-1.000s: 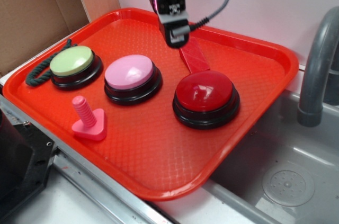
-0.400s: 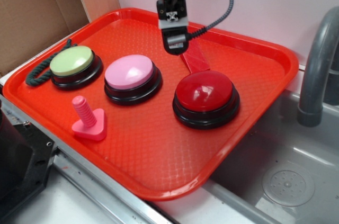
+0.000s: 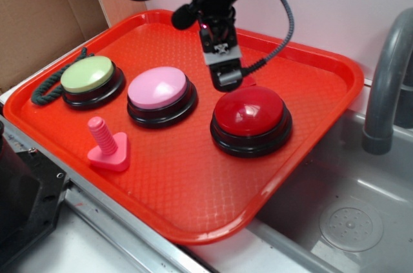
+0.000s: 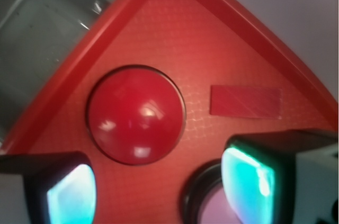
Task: Push the red button.
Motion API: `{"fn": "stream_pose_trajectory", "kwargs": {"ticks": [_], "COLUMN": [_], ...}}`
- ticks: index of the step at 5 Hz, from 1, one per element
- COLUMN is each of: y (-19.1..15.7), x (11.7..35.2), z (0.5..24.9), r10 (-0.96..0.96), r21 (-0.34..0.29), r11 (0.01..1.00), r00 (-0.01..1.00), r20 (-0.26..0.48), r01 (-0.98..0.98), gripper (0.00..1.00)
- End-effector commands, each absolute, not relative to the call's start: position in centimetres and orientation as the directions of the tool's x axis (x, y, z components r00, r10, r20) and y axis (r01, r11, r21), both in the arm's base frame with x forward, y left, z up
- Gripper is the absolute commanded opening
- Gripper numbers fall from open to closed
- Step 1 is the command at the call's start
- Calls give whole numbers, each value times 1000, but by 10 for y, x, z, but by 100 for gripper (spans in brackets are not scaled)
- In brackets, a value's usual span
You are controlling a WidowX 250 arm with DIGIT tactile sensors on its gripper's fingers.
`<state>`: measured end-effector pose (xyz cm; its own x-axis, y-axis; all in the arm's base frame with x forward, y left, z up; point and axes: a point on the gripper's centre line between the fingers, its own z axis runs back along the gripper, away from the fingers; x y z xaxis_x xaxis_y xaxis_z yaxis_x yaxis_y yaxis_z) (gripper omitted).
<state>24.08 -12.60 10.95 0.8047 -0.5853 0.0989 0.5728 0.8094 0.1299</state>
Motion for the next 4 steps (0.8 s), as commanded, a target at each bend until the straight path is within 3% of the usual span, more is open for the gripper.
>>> {"fn": "stream_pose_trajectory", "kwargs": {"ticks": [1,2,3,4], "y": [-143,-142,-138,-137], "x": [255,264,266,265], "z": [82,61,57,48], "r10": [-624,-640,-646,-640], "r21": [113,67,67,29], "r11": [781,768,763,767], "r00": [772,761,758,764], "r20": [120,103,89,83], "r01": [614,637,643,640], "gripper": [100,100,100,100]}}
